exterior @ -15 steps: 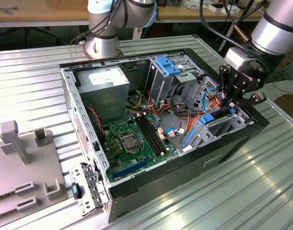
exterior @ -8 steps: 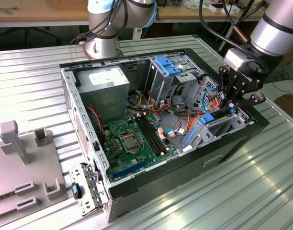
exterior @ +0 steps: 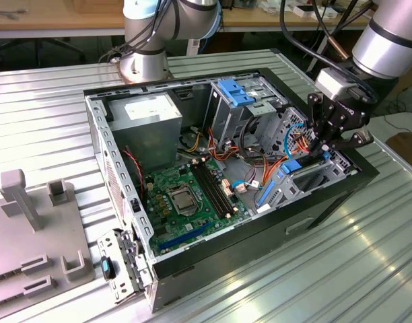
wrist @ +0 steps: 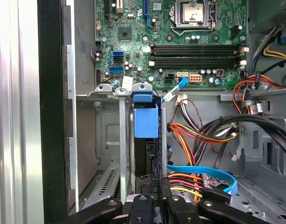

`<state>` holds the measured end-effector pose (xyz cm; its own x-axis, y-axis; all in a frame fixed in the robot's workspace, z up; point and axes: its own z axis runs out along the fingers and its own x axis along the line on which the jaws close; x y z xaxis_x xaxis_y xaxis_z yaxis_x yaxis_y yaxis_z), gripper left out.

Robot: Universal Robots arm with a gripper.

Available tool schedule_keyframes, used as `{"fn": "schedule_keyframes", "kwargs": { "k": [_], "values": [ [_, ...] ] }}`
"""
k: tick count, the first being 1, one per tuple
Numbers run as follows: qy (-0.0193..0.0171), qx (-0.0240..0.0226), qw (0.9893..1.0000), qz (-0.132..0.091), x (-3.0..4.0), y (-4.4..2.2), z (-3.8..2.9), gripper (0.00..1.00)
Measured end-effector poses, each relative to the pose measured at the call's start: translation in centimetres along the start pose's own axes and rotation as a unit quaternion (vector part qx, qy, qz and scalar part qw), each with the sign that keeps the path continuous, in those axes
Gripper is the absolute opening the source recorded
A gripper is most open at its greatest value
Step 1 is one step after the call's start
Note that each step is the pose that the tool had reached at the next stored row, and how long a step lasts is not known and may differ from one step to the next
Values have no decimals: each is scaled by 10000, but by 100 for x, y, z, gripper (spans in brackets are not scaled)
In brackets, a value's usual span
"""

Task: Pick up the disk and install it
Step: 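Insert the first disk wire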

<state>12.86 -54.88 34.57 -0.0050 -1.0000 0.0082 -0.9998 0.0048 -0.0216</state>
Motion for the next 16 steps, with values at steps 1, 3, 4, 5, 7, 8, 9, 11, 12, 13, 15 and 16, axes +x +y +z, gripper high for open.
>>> {"fn": "schedule_keyframes", "kwargs": {
  "k": [1, 3, 4, 5, 7, 8, 9, 11, 12, 13, 15, 16],
  "values": [
    [2, 0, 10000, 0, 0, 0, -9, 17],
    [1, 0, 10000, 0, 0, 0, -10, 17],
    [0, 0, 10000, 0, 0, 0, -11, 17],
    [2, 0, 10000, 0, 0, 0, -13, 17],
    [2, 0, 10000, 0, 0, 0, -13, 17],
    [3, 0, 10000, 0, 0, -1, -14, 17],
    [2, 0, 10000, 0, 0, 0, -14, 17],
    [2, 0, 10000, 0, 0, -1, -14, 17],
    [2, 0, 10000, 0, 0, 0, -14, 17],
    [2, 0, 10000, 0, 0, 0, -14, 17],
    [3, 0, 10000, 36, 0, 0, -14, 17],
    [4, 0, 10000, 76, 0, 0, -15, 17]
  ]
}}
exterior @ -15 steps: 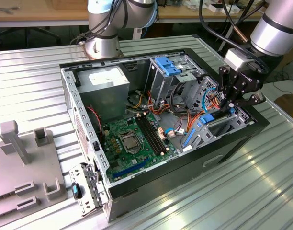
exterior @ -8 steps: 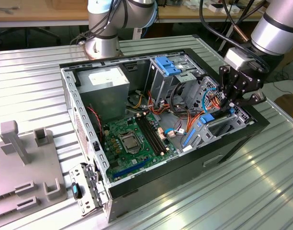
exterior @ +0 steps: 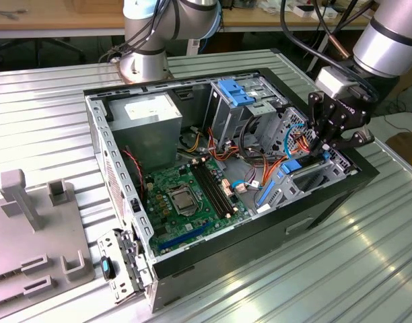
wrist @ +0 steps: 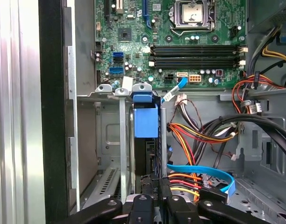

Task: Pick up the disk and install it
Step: 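Insert the first disk wire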

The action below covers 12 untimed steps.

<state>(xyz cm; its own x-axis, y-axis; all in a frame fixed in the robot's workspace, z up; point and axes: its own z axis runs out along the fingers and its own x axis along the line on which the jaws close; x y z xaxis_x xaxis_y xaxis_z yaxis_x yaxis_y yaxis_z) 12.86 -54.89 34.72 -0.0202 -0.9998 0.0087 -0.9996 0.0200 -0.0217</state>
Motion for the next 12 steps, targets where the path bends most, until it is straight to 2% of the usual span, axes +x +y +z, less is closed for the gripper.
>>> {"fn": "schedule_keyframes", "kwargs": {
  "k": [2, 12],
  "values": [
    [2, -1, 10000, 54, 0, 0, 0, 17],
    [1, 0, 10000, 56, -1, 0, 24, 17]
  ]
}}
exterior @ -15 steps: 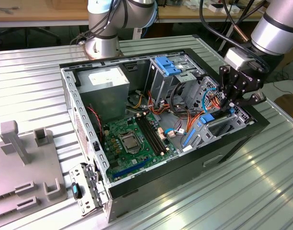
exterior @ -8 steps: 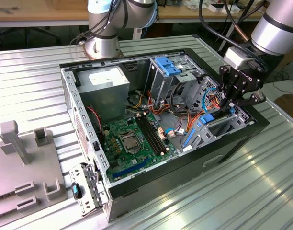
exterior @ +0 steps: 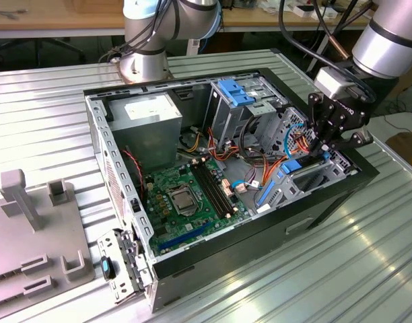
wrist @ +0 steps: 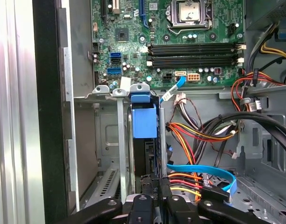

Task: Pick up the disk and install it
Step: 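Insert the first disk wire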

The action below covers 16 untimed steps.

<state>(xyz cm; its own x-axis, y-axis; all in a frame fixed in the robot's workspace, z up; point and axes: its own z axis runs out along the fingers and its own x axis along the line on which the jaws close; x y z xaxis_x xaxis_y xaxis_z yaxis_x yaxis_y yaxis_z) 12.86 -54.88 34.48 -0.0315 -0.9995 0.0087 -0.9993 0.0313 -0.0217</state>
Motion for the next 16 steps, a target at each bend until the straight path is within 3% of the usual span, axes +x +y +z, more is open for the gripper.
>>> {"fn": "schedule_keyframes", "kwargs": {
  "k": [12, 16],
  "values": [
    [-12, -1, 10000, 0, 0, 0, -14, 17],
    [-31, -1, 10000, 1, 1, 0, -23, 17]
  ]
}}
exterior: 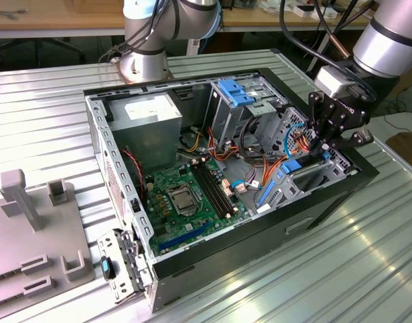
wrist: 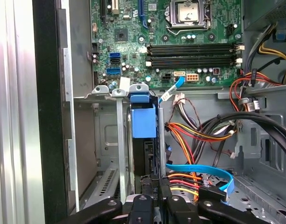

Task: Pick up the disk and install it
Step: 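Insert the first disk wire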

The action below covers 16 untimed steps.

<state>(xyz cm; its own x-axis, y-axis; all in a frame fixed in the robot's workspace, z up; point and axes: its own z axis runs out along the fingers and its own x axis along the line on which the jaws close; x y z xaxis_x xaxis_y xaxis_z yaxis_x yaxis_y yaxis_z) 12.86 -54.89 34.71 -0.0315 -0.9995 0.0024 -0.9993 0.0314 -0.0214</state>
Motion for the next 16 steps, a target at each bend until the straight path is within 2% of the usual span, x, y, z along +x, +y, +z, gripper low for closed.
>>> {"fn": "schedule_keyframes", "kwargs": {
  "k": [3, 6, 16],
  "values": [
    [-86, -2, 10000, 1, 4, -1, 1, 17],
    [-93, -3, 10000, 2, 49, -7, 1, 17],
    [-97, -4, 10000, 2, 50, -8, 21, 17]
  ]
}}
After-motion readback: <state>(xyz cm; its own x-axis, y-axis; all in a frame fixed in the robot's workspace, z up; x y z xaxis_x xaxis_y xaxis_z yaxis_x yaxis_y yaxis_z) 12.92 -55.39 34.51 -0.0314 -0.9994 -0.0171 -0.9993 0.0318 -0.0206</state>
